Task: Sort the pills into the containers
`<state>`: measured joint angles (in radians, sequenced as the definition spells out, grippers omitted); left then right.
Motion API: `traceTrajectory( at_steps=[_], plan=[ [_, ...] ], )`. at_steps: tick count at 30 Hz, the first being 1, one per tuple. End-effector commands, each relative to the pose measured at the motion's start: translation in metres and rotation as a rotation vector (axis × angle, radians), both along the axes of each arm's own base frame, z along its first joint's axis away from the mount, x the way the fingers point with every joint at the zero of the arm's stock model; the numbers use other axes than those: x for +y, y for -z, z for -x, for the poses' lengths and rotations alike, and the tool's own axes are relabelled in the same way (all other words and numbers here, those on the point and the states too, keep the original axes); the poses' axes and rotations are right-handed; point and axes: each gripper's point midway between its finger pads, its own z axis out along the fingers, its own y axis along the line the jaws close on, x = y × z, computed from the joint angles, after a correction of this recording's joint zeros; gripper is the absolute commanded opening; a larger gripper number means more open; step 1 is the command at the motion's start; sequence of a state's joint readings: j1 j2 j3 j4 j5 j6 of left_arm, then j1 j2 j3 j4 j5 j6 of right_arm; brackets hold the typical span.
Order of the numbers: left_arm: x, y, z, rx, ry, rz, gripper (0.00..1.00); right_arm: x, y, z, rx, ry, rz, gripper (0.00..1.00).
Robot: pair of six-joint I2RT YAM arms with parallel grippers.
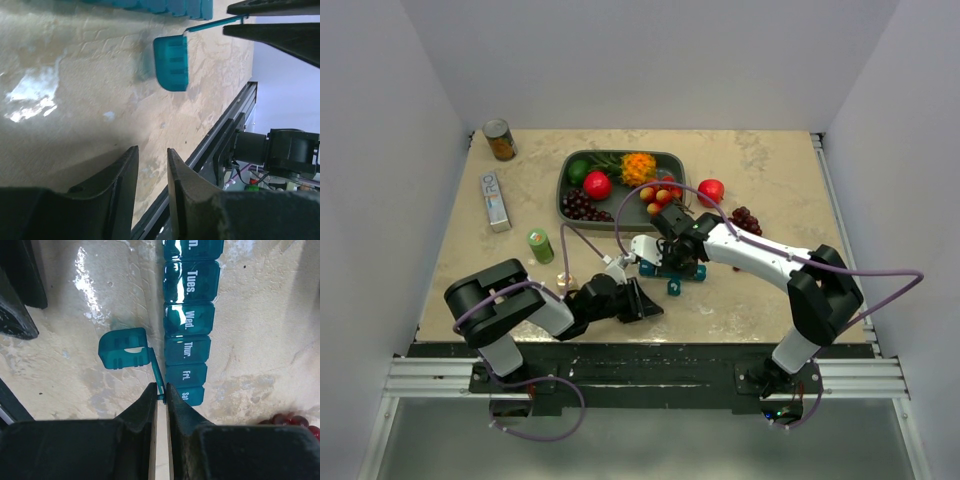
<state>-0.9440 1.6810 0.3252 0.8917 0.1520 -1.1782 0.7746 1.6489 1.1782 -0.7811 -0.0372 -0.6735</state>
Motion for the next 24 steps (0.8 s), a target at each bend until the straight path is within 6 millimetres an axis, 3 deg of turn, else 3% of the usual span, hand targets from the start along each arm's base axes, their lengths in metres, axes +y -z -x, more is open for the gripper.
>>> traceTrajectory(
  at_steps=[1, 10, 17, 24],
  plan=[
    [-0.014, -0.014, -0.016, -0.045, -0.029, 0.028, 0.34, 0.006, -0.016, -0.01, -0.068, 0.032, -0.033, 0.07],
    [-0.02, 0.004, -0.019, 0.07, -0.101, 0.018, 0.33, 0.008, -0.015, -0.011, -0.061, 0.046, -0.034, 0.08],
    [-0.031, -0.005, -0.014, 0.135, -0.128, 0.181, 0.28, 0.009, -0.016, -0.012, -0.061, 0.058, -0.039, 0.09],
    [-0.029, 0.001, -0.013, 0.167, -0.151, 0.208, 0.22, 0.011, -0.016, -0.009, -0.051, 0.054, -0.051, 0.09]
  ],
)
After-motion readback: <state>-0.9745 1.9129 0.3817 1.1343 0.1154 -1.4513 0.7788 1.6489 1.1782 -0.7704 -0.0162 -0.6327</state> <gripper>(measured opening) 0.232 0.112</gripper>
